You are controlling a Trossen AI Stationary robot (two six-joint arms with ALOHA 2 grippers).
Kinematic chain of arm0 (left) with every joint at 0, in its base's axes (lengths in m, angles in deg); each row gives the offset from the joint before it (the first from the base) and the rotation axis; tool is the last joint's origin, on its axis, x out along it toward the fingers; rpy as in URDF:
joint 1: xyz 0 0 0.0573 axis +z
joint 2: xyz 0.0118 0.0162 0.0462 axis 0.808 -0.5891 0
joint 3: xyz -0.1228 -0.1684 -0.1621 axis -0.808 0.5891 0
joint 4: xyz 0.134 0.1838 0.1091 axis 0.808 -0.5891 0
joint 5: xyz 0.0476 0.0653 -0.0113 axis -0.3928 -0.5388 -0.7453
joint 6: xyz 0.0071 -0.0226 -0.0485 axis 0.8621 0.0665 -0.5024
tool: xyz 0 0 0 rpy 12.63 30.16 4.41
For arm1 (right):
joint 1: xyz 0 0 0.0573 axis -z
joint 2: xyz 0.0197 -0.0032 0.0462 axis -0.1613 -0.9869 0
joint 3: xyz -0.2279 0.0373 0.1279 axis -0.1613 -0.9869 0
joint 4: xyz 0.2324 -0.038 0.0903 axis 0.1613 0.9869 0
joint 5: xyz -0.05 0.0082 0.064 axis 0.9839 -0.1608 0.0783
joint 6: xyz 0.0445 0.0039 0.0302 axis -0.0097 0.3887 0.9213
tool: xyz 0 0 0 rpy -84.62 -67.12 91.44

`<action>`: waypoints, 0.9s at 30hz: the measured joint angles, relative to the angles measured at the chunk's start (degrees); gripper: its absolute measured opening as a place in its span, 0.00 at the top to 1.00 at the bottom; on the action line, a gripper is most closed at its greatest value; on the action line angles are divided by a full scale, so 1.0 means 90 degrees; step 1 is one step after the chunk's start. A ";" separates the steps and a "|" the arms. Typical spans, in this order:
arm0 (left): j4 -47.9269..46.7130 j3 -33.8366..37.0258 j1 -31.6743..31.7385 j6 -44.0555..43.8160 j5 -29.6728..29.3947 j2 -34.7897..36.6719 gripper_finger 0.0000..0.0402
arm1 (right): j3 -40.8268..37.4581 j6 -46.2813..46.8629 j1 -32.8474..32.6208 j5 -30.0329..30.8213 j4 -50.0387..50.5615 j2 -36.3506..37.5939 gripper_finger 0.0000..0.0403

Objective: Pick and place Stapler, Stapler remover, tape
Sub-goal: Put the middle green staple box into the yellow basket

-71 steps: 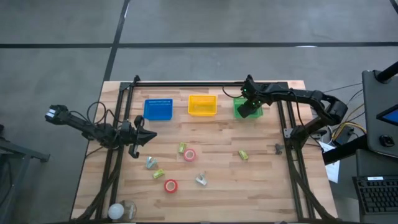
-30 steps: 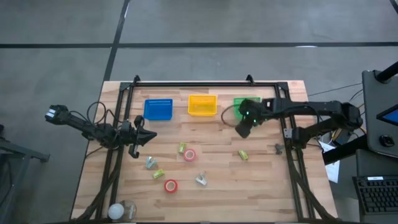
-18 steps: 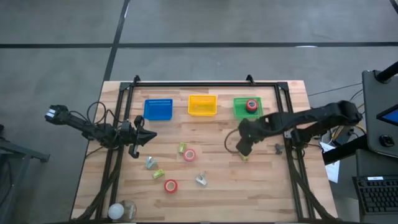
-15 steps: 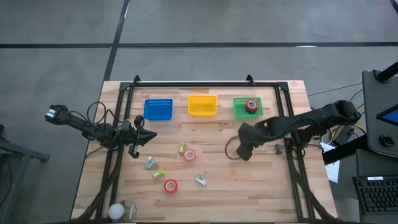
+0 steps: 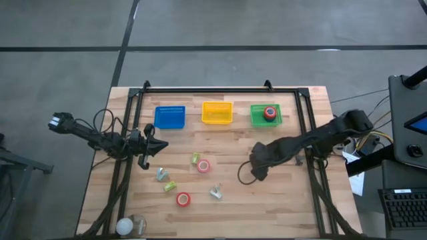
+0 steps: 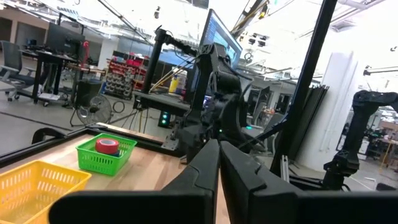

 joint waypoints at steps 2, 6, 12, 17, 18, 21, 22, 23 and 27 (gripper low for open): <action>0.0000 0.0000 0.0000 0.0000 0.0000 -0.0002 0.95 | 0.0000 -0.0031 0.0000 -0.0076 -0.0009 -0.0139 0.40; 0.0000 0.0000 0.0000 0.0000 -0.0002 -0.0002 0.95 | -0.0001 -0.0045 -0.0011 -0.0167 -0.0113 -0.0382 0.41; -0.0002 0.0000 0.0000 0.0000 -0.0002 -0.0002 0.95 | -0.0012 -0.0098 -0.0010 -0.0168 -0.0182 -0.0651 0.41; 0.0000 0.0000 0.0000 0.0000 -0.0001 -0.0001 0.95 | -0.0052 -0.0221 -0.0010 -0.0206 -0.0396 -0.0776 0.41; 0.0000 0.0000 0.0000 0.0000 0.0000 0.0000 0.95 | -0.0084 -0.0237 -0.0010 -0.0248 -0.0489 -0.0766 0.42; 0.0000 0.0000 0.0000 0.0000 -0.0001 0.0000 0.95 | -0.0183 -0.0245 -0.0010 -0.0284 -0.0720 -0.0730 0.44; 0.0002 0.0000 0.0000 0.0000 -0.0001 0.0000 0.95 | -0.0210 -0.0248 -0.0007 -0.0281 -0.0695 -0.0714 0.45; 0.0000 0.0000 0.0002 0.0000 0.0000 -0.0002 0.95 | -0.0228 -0.0248 -0.0007 -0.0281 -0.0707 -0.0709 0.46; 0.0000 0.0000 0.0005 0.0000 0.0000 -0.0002 0.95 | -0.0380 -0.0324 -0.0007 -0.0289 -0.0852 -0.0745 0.49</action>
